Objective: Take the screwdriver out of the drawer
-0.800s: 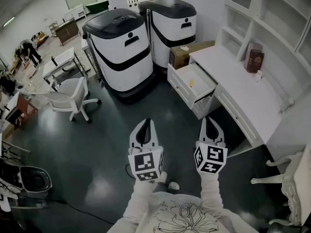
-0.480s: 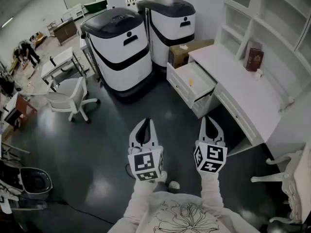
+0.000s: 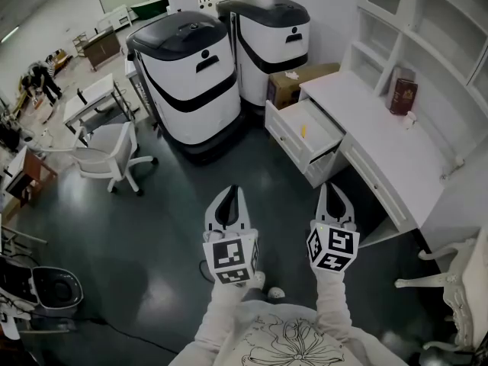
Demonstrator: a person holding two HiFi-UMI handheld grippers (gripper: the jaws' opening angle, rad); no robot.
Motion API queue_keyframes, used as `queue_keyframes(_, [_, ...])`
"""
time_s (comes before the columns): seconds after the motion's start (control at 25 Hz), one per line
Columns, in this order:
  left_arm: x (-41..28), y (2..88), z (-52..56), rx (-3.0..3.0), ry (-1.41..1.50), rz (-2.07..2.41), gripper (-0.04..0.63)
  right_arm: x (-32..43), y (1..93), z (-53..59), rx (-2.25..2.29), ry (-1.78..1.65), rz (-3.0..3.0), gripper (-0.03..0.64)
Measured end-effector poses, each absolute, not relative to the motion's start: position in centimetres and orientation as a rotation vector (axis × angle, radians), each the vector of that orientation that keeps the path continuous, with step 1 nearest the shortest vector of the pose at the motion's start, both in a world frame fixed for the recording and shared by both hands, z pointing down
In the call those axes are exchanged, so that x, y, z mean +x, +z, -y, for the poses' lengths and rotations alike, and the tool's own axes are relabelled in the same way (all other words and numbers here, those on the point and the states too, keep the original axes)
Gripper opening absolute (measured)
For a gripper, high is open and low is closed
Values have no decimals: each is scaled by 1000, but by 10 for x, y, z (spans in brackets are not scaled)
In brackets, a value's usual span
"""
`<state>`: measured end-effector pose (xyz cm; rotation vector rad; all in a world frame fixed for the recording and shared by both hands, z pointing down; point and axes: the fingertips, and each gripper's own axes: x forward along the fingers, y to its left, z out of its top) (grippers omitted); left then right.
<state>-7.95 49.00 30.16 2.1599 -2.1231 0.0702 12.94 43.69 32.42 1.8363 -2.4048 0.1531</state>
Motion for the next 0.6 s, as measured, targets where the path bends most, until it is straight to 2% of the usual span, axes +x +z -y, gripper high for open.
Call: queue_keyframes(0.6, [-123,323,-451,2181,119,2063,14,91,351,-409,1873,241,2354,5])
